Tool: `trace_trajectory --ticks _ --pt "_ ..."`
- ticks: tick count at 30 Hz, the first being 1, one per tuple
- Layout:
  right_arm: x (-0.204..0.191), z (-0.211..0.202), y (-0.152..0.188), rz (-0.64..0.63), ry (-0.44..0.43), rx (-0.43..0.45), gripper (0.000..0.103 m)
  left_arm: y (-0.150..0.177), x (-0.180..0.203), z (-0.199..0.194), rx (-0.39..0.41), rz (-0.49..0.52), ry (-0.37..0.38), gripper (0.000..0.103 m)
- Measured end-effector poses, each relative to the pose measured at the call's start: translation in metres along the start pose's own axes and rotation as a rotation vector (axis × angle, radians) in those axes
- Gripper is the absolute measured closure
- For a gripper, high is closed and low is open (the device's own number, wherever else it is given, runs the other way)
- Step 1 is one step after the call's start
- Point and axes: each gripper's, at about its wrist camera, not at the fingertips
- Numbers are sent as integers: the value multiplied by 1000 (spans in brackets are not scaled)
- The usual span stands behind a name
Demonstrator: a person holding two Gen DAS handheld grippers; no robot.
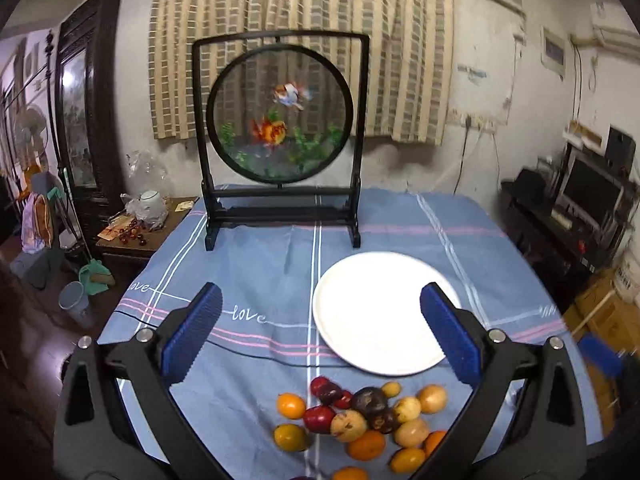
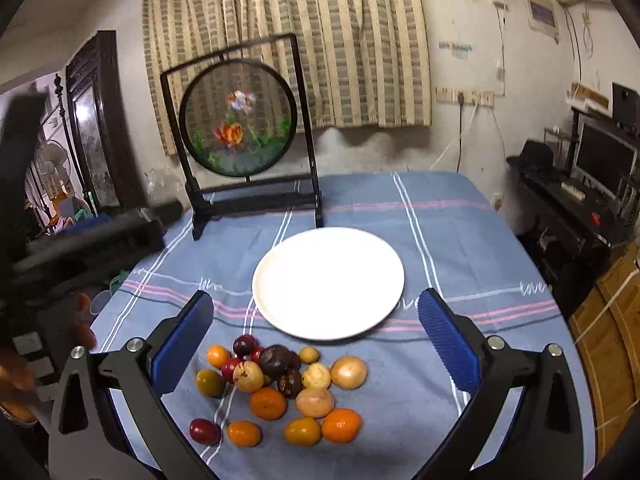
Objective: Organize fruits
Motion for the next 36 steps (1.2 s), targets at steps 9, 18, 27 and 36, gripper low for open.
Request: trace_trajectory --ticks 9,18,27,36 --pt "7 26 11 23 -113 -154 1 2 -1 4 -45 -4 8 2" --pt "-11 4 9 -84 -112 -71 1 6 -3 0 -25 1 -7 2" --pt "-12 4 8 -88 -172 -59 1 12 -8 -7 -28 2 -31 2" --pt "-21 5 11 -100 -180 -94 1 17 -19 -11 -42 -37 -29 2"
Point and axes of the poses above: each gripper's, at about its wrist camera, not at the fingertips, and z roughly the way its jaws point, x to its right, y to its underside, and after that the axes turned 11 degrees about -x, right-handed
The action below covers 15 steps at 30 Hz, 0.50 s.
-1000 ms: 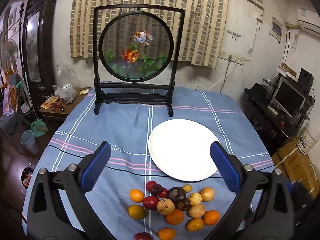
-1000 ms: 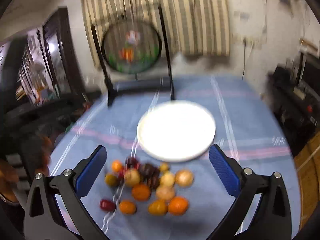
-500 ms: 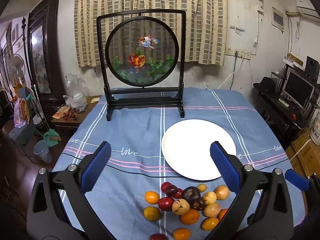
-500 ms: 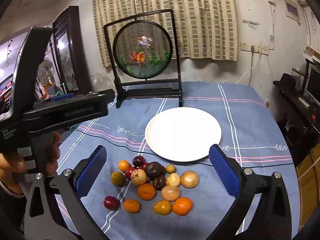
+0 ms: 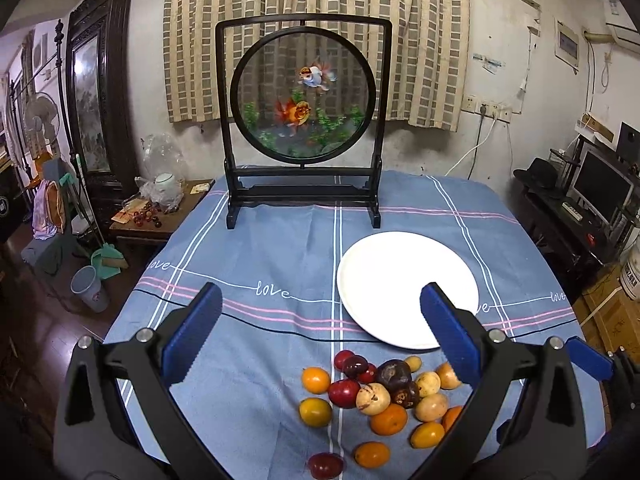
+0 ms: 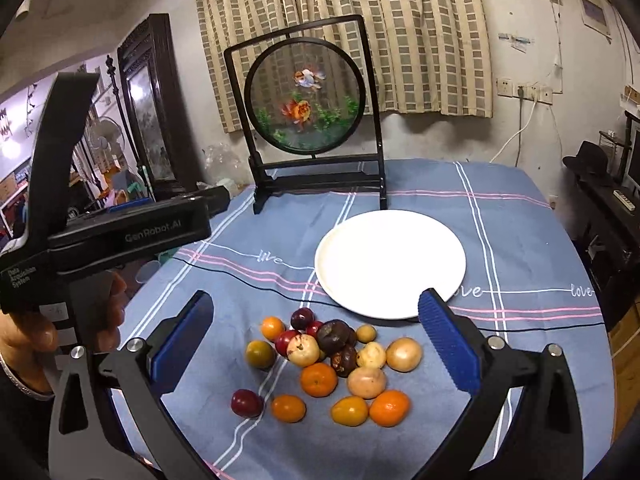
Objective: Organize fruits
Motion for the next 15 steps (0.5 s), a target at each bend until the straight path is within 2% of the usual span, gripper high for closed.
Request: trace_trajectory --ticks 10,15 --pt "0 6 1 30 21 -43 1 2 5 0 -7 28 -3 2" --pt "2 2 4 27 -2 -20 1 4 4 2 -10 35 1 2"
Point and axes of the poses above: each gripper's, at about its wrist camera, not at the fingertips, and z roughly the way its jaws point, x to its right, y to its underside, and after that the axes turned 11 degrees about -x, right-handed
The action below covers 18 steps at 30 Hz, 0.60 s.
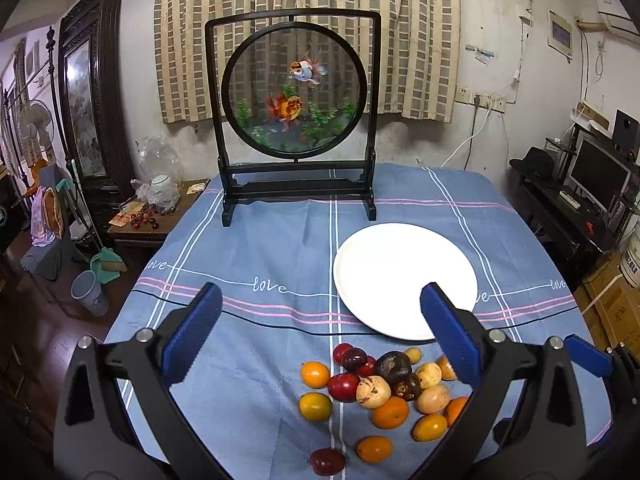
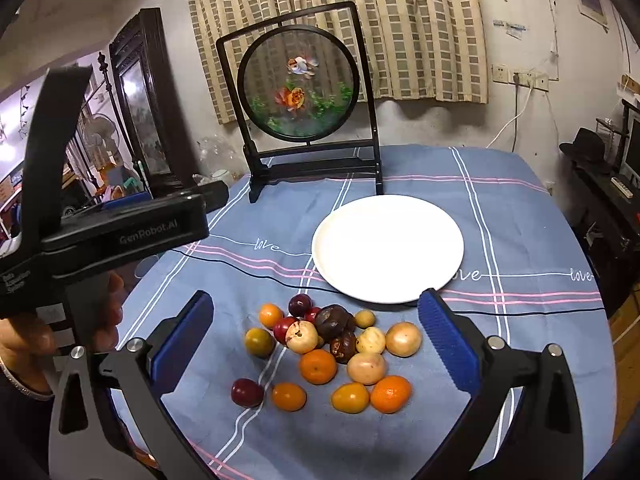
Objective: Organize fruits
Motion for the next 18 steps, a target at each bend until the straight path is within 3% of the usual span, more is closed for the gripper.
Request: trace_trajectory --ticks 2,6,9,13,18 --pt "2 -6 2 4 8 37 1 0 0 1 -1 3 5 2" --pt "4 -34 14 10 49 240 1 3 1 7 -10 17 15 2" --pt "12 -20 14 -8 60 105 1 5 3 14 -33 27 21 2" --pt "37 1 27 139 24 -24 1 13 -1 20 -48 62 20 2" --pt "57 25 68 175 128 -190 1 52 -25 37 -109 132 -31 2"
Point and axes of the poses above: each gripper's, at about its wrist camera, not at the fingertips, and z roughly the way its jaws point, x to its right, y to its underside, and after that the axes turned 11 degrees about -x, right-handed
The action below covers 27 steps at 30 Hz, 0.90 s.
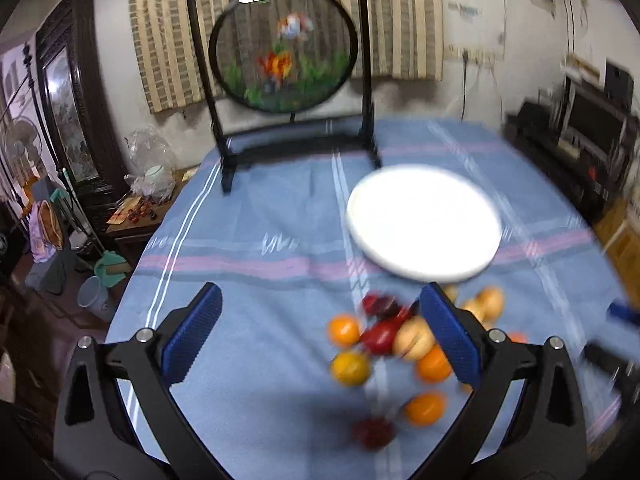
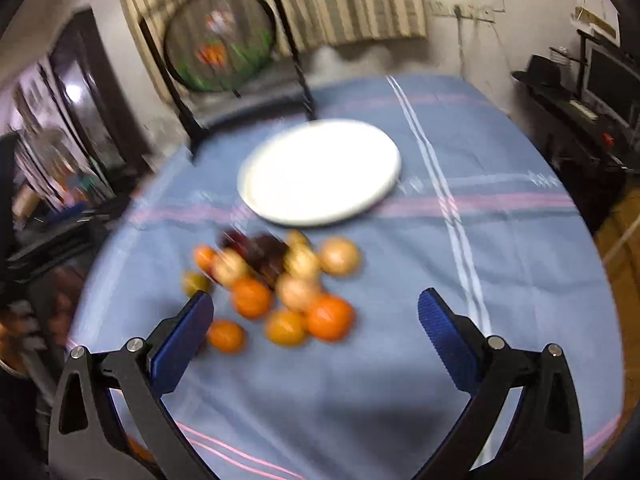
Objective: Organize fruits
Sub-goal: 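Grasp a red plum with the left tool while the right tool grasps an orange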
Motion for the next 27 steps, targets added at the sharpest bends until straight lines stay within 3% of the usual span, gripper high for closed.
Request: trace_trajectory --ticks 5,11,17,20,24,26,27 --pt "11 28 35 -47 88 -90 1 52 -2 29 -144 73 37 2" --pt "4 48 46 -109 115 -152 4 88 19 45 -197 163 158 2" --pt "-1 50 39 -129 111 -154 4 96 24 74 -253 141 202 5" --pt "-3 52 34 -142 104 -162 4 96 24 85 -282 141 223 22" --pt "-4 60 27 -149 105 -164 4 97 31 94 -307 157 293 37" --pt "-2 67 21 -145 108 -170 6 96 37 96 -320 165 361 63" --pt "0 72 18 -138 105 -175 8 95 39 97 -323 157 358 63"
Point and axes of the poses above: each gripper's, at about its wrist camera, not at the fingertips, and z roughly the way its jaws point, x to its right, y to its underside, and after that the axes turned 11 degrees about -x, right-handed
